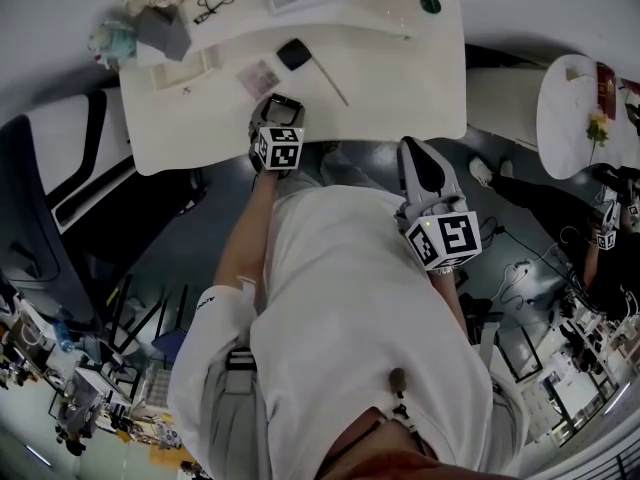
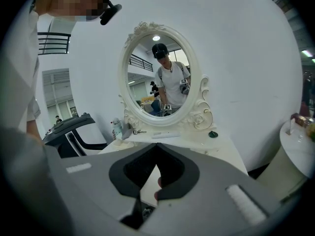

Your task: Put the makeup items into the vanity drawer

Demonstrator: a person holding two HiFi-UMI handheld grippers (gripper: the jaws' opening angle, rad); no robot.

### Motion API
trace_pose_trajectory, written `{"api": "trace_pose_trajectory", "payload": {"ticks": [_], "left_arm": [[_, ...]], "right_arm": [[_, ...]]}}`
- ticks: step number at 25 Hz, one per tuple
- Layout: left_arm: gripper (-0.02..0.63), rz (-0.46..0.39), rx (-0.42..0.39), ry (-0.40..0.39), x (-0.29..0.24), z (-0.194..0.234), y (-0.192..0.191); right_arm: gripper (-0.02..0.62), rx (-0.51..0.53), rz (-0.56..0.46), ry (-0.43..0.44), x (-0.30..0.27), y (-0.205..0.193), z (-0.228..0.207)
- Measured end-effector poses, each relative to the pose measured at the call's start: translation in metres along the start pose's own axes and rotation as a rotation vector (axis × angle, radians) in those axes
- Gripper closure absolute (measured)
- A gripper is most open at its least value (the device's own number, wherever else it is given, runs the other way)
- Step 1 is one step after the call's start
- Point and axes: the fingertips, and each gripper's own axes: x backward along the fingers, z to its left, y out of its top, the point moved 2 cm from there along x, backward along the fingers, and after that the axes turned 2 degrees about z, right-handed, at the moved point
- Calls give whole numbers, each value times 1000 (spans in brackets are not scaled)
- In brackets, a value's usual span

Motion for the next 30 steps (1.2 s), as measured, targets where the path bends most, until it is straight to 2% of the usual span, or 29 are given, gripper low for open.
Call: {"api": "trace_pose_trajectory", "payload": {"ticks": [7, 16, 22, 30], "left_arm": [[278, -68, 78, 10, 35, 16, 7], [278, -206, 225, 164, 100, 107, 36], [276, -256, 336, 271, 127, 172, 41], [276, -266, 355, 309, 123, 220, 56]], "right_arm": [[588, -28, -5, 44, -16, 1, 16], [588, 9, -18, 126, -46, 17, 51], [588, 37, -18, 151, -63, 25, 74], [588, 44, -24, 127, -78, 35, 92]]}}
